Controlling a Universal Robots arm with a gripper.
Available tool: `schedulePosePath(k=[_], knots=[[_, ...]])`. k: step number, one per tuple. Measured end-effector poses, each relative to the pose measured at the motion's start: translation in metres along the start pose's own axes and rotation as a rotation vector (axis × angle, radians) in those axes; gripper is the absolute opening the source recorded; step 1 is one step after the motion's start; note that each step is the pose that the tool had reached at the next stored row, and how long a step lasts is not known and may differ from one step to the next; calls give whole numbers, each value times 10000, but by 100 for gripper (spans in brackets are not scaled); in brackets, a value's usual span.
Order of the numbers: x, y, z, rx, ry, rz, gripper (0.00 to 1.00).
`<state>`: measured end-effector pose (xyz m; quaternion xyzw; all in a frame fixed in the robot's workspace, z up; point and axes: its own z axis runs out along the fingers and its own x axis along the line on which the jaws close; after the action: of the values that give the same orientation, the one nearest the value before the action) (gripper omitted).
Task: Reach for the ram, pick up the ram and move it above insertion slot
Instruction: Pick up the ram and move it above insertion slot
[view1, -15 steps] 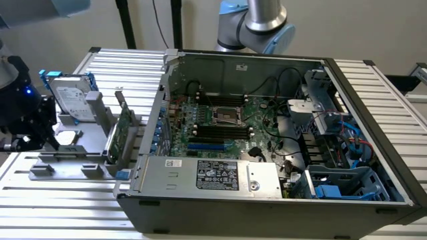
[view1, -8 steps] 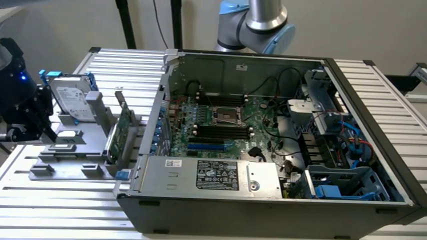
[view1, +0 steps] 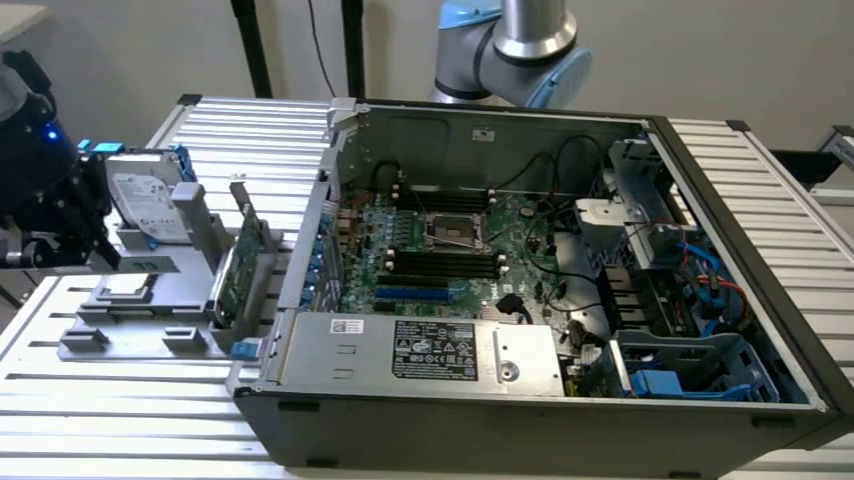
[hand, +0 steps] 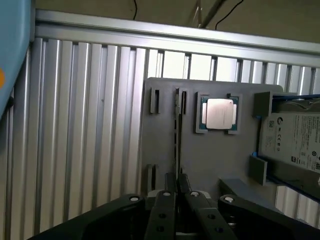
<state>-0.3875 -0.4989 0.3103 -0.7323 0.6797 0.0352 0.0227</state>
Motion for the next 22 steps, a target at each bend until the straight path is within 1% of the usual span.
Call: schedulePosePath(k=[4,8,12,14,15,16,17,20,22], knots=[[-16,-112,-104,-7,-1,0,13],[-34,-212,-200,-28,-3,1,13],[-87,-231,-241,-31,-2,7,13],[-131,-240,-288,-32,-4,6,13],[-138,-251,-308,-65,7,8,13],[-138,-265,-314,-113,43,13,13],[-139,-273,-315,-143,55,17,13],[-140,-280,-315,-148,55,22,13],[-153,-309,-336,-148,58,20,13]])
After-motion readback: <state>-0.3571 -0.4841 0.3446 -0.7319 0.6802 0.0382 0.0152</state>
